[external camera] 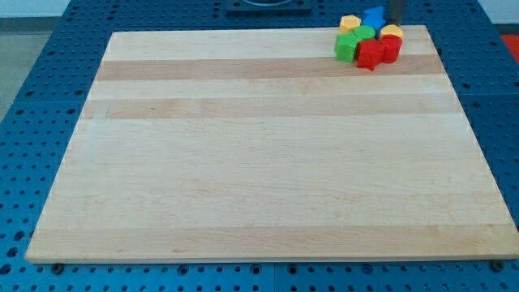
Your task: Place your hand vertically under the red circle
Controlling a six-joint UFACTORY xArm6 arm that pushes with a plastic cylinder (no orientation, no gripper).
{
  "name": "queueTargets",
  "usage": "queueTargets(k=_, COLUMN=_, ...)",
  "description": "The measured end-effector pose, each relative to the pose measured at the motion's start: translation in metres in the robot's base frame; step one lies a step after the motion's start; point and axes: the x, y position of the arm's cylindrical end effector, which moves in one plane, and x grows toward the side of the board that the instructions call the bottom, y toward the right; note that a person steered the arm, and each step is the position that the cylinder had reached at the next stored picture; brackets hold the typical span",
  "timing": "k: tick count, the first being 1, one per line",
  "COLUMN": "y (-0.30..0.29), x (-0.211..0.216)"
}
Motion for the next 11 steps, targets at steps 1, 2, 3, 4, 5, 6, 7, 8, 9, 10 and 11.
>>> queueTargets(k=1, y=0.003, x=0.0)
queueTargets(k=2, y=0.017, x=0.001)
queueTargets(k=3, y=0.051, x=-0.001)
queueTargets(k=4, y=0.051, x=-0.001)
queueTargets(k=5, y=0.069, x=-0.001)
queueTargets(k=6, y=0.114, x=0.011)
queueTargets(k=7, y=0.12, x=0.048)
queueTargets(k=8, y=0.087, x=0.122)
queueTargets(k=9, y=-0.032, x=0.158)
queueTargets(k=10, y=-0.126, x=0.132)
queueTargets(k=11, y=-0.133, x=0.141)
